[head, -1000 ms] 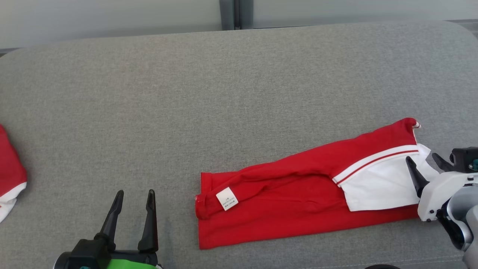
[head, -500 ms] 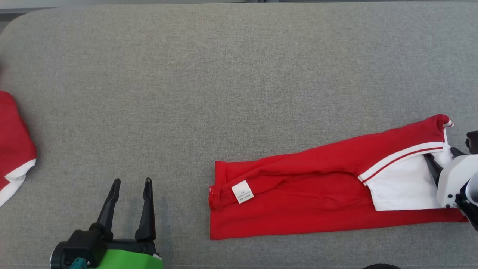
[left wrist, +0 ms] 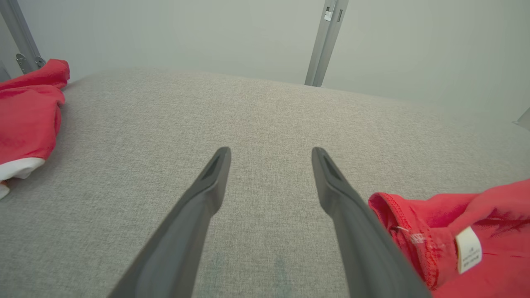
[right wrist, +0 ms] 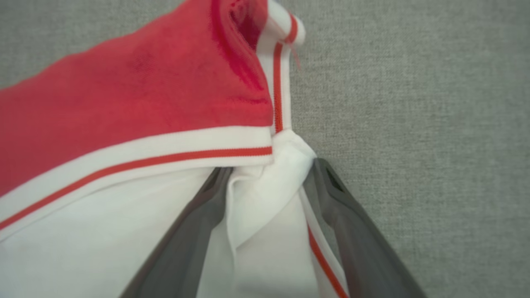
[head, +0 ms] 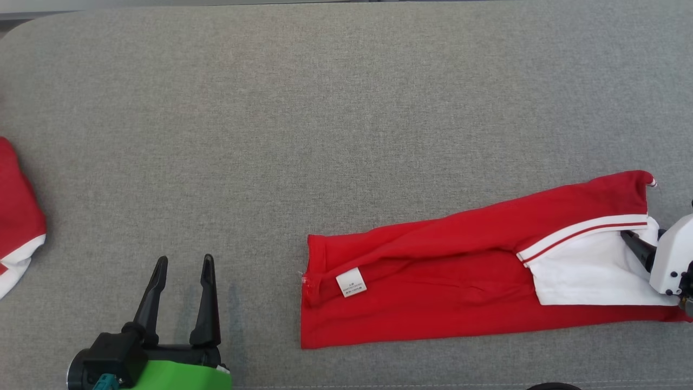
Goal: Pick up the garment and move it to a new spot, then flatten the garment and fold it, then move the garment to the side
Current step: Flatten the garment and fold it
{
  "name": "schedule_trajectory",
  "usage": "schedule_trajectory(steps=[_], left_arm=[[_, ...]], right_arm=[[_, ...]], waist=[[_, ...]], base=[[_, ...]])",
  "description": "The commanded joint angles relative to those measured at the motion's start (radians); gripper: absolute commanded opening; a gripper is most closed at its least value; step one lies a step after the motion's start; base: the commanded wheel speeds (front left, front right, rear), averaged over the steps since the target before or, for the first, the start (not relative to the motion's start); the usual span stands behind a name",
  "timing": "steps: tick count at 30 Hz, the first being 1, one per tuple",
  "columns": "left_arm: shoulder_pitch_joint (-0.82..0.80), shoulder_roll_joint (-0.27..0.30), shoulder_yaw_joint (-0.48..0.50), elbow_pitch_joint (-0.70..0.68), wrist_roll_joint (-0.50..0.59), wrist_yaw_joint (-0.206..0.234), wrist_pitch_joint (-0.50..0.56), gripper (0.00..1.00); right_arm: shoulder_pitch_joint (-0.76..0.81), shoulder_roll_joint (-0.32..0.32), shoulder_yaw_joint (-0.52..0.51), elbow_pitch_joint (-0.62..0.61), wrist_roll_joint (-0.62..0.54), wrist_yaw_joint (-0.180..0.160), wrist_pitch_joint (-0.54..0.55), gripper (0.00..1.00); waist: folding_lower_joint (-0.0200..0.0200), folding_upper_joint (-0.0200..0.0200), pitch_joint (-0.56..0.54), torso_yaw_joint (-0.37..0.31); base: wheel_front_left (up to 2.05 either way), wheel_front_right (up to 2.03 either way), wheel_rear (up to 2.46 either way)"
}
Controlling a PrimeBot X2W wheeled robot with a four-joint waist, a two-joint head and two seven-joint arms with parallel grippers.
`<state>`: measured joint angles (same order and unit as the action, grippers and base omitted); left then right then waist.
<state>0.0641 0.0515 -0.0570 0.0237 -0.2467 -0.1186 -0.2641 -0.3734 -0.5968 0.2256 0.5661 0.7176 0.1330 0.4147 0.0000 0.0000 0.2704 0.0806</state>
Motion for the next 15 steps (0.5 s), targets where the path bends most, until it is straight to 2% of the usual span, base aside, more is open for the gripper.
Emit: schedule_trajectory(steps=[1,6,7,8,9,15], left_arm=[[0.001,-0.001,0.003,-0.006,-0.003,0.005,0.0,1.0],[-0.009,-0.001,-0.001,-0.005,0.0,0.003,0.0,1.0],[-0.012,-0.001,-0.002,-0.004,0.002,0.003,0.0,1.0],[-0.015,-0.001,-0.003,-0.003,0.003,0.002,0.0,1.0],[-0.018,0.0,-0.004,-0.001,0.004,0.002,0.0,1.0],[-0.023,0.0,-0.009,0.012,0.008,-0.002,0.0,1.0]], right_arm=[[0.069,0.002,0.011,0.012,0.007,-0.004,0.05,1.0],[0.078,0.027,0.009,-0.023,0.031,-0.003,0.086,1.0],[0.073,0.038,0.008,-0.03,0.041,-0.002,0.089,0.85],[0.069,0.051,0.012,-0.04,0.053,-0.002,0.088,0.33],[0.065,0.06,0.014,-0.046,0.062,0.001,0.087,0.0],[0.041,0.076,0.006,-0.07,0.155,0.001,0.069,0.0]], waist=[[0.0,0.0,0.001,-0.006],[0.0,0.0,0.006,-0.011],[0.0,0.0,0.007,-0.012],[0.0,0.0,0.007,-0.012],[0.0,0.0,0.007,-0.012],[0.0,0.0,-0.004,-0.005]], base=[[0.0,0.0,0.0],[0.0,0.0,0.0],[0.0,0.0,0.0],[0.0,0.0,0.0],[0.0,0.0,0.0],[0.0,0.0,0.0]])
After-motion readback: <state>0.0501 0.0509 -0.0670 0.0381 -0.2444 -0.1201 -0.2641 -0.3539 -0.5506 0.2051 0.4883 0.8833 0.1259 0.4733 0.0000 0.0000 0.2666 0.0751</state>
